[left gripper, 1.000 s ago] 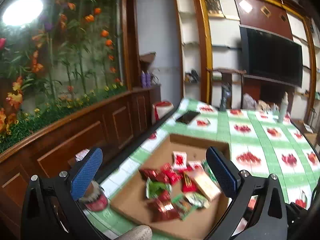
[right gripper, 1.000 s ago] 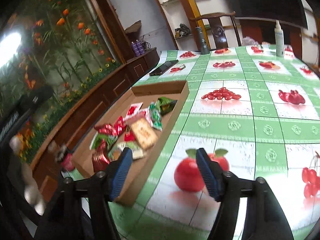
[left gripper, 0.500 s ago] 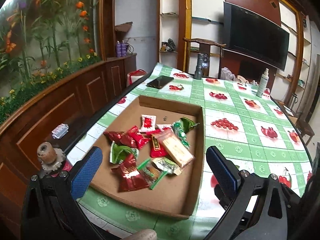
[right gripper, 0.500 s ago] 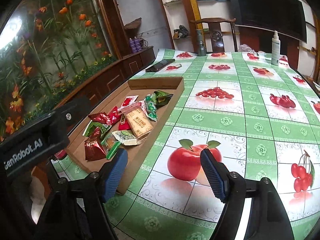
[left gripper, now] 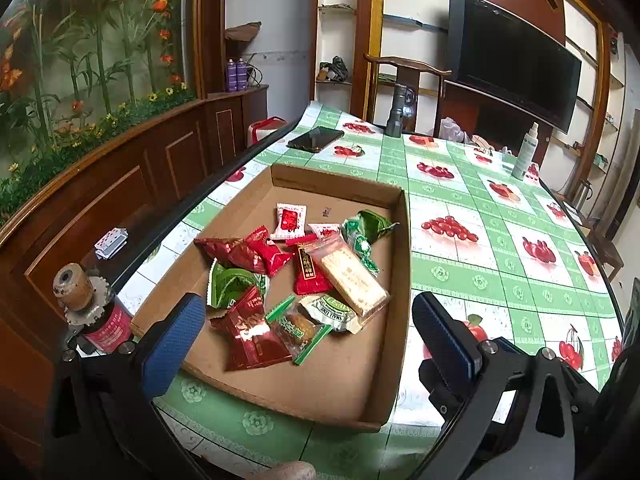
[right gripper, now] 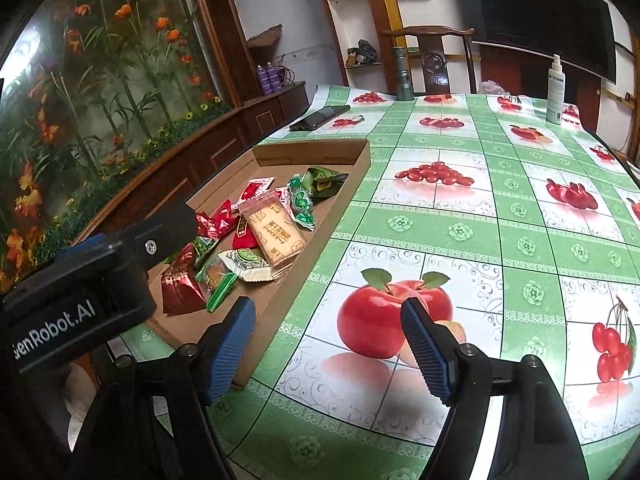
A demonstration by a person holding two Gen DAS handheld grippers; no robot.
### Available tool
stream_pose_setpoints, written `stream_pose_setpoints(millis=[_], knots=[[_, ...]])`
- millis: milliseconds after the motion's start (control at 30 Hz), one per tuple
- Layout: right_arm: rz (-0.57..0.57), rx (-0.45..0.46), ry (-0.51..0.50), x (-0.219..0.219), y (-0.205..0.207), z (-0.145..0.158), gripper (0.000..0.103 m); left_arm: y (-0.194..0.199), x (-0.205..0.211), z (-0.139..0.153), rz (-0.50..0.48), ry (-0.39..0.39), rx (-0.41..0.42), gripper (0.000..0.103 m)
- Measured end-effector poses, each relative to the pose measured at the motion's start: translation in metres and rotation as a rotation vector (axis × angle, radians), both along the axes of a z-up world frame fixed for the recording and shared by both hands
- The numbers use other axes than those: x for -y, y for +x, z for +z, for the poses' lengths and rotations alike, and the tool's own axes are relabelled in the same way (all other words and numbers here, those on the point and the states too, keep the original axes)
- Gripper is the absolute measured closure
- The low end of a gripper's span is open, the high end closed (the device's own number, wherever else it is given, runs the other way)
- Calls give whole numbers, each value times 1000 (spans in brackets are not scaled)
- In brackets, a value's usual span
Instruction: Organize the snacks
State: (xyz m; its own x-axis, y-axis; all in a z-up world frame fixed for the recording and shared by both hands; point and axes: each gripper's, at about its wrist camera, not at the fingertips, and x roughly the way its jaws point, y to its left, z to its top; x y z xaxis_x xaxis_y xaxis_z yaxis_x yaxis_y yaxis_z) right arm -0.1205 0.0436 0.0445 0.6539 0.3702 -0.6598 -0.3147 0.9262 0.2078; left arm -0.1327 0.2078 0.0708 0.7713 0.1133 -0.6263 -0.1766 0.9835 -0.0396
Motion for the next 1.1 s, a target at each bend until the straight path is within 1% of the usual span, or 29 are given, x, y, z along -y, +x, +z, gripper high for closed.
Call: stream_pose_setpoints(millis=[200,533,1100], knots=[[0,-5,0,0,1,-2,26,0,3,-1,-12,-3,-11,0],[-1,-9,2,1,0,-3,25,1,3,-6,-24,-35,-35,0],[-2,-23,-4,-2,1,-7,24,3,4,-15,-38,-64,-66,0]])
